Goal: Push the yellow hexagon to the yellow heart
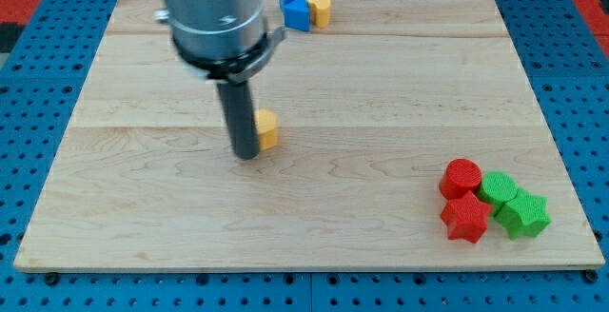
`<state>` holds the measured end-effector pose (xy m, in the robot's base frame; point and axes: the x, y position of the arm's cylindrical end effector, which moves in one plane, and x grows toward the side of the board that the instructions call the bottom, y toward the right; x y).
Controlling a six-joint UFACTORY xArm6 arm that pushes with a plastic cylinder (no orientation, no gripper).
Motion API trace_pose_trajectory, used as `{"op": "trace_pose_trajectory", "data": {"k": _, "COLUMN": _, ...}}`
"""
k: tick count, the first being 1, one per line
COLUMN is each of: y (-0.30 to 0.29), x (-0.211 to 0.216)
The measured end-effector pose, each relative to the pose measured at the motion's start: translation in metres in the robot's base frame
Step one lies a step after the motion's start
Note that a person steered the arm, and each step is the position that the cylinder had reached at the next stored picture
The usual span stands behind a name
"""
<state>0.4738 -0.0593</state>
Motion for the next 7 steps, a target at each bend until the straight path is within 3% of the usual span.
{"op": "trace_pose_trajectory", "data": {"k": 2, "y": 0.02, "x": -0.063}}
{"op": "trace_pose_trajectory", "data": {"k": 4, "y": 0.077, "x": -0.116}}
{"op": "trace_pose_trajectory", "data": {"k": 7, "y": 0.108, "x": -0.14}}
